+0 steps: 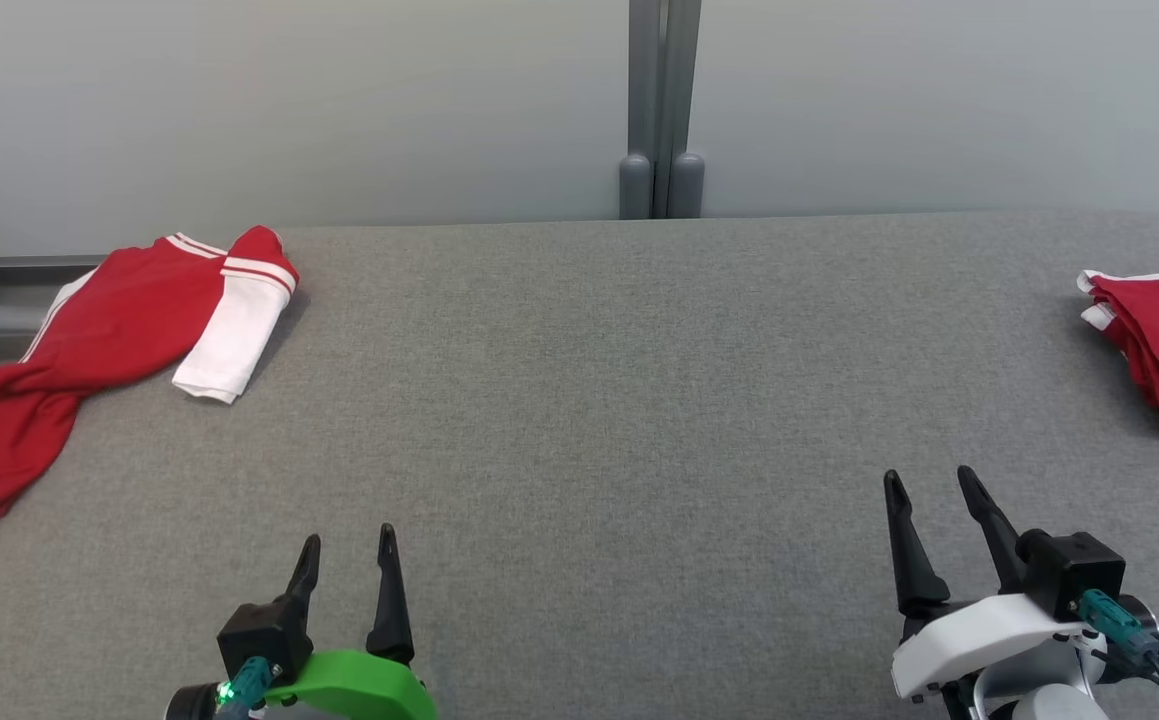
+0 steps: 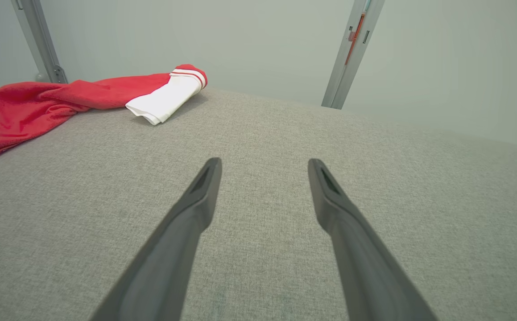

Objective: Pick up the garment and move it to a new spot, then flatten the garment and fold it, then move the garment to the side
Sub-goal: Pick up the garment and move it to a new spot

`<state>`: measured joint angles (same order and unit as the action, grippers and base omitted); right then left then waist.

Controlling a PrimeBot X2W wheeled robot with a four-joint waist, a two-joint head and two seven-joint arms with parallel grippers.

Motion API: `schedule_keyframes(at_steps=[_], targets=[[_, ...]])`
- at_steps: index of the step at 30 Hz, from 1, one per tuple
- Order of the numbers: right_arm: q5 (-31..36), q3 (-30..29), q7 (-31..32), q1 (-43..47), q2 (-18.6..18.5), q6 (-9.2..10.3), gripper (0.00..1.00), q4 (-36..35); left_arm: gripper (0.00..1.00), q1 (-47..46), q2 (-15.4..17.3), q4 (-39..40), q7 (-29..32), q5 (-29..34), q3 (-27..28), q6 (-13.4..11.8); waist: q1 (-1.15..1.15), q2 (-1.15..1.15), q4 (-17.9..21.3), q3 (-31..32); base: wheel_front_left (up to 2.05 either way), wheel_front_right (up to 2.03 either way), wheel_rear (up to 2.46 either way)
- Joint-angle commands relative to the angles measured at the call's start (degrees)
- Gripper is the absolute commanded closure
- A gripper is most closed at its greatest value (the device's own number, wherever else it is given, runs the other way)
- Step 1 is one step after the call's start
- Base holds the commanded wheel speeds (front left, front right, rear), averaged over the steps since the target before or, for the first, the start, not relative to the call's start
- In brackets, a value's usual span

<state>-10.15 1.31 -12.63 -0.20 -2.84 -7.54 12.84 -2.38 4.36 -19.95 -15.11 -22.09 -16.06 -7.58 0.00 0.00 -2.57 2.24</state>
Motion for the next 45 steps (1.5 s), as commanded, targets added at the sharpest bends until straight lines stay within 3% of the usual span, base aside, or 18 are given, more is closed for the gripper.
schedule_keyframes(at_steps=[1,7,16,23,36,45], targets=[[0.39,-0.09,0.21,0.96,-0.11,0.11,0.00,-0.41,0.00,-0.10,0.35,0.00,0.05,-0.58,0.04,-0.20,0.00,0.00,-0.26,-0.03,0.00,0.00,0.00],[0.08,-0.22,0.38,1.34,-0.11,0.11,0.00,-1.37,0.00,-1.17,0.50,0.26,0.20,-0.35,-0.47,-0.19,0.00,0.00,-4.72,-0.23,0.00,0.00,0.00],[-1.02,1.55,-0.03,0.20,-0.12,0.11,0.00,-1.85,0.00,-2.34,1.86,1.98,0.33,-0.21,0.23,-0.74,0.00,0.00,-18.17,-1.19,0.00,0.00,0.00],[-1.41,2.87,-0.56,-1.06,-0.15,0.11,0.00,-0.60,0.00,-1.88,2.59,3.28,0.46,-0.62,0.40,-0.93,0.00,0.00,-26.00,-1.72,0.00,0.00,0.00],[-1.45,7.63,-0.39,-4.90,-0.17,0.11,0.00,2.17,0.00,0.73,2.55,5.79,-0.04,-0.88,2.14,-2.45,0.00,0.00,-26.62,-2.48,0.00,0.00,0.00],[-0.77,5.05,-1.09,-3.09,-0.17,0.10,0.00,1.66,0.00,-0.11,3.49,5.77,0.78,-0.92,1.42,-1.44,0.00,0.00,-26.25,-2.22,0.00,0.00,0.00]])
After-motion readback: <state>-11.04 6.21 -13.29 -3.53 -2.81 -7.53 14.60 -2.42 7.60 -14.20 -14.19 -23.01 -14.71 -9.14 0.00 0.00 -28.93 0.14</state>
